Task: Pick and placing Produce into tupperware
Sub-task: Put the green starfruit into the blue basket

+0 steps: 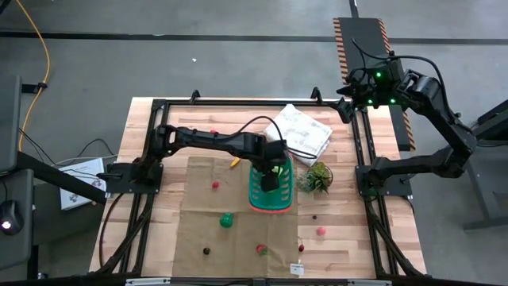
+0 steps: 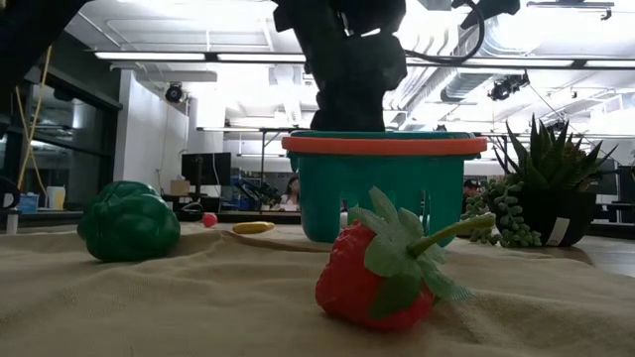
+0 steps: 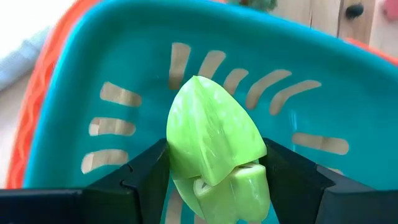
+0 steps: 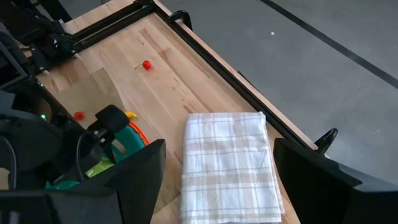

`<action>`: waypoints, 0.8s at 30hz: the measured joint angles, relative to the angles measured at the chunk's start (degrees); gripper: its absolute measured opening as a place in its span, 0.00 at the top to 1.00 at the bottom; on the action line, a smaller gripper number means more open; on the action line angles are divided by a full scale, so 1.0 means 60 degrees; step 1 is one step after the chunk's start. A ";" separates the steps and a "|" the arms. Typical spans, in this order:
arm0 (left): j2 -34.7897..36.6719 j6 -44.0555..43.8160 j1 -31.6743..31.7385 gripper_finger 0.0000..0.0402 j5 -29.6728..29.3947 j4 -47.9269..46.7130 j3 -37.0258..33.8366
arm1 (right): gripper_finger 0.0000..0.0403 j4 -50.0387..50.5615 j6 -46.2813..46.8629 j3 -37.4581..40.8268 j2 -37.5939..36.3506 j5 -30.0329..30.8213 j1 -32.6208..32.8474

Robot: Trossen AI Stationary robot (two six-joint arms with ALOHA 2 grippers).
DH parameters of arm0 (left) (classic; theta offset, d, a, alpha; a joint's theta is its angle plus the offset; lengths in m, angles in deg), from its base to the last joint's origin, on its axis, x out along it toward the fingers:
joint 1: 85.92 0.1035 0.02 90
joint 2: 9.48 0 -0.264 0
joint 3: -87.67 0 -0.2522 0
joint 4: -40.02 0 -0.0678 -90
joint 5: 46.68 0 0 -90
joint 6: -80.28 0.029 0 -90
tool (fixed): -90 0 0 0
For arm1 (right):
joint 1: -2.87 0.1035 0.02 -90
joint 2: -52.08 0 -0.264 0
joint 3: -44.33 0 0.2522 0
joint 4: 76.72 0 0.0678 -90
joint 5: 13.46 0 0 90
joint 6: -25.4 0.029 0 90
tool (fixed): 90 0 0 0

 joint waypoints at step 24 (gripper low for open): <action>0.0000 0.1078 0.0157 0.46 0.0212 0.0009 0.0000 | 0.28 -0.0004 0.0038 0.0000 0.0004 0.0007 0.0000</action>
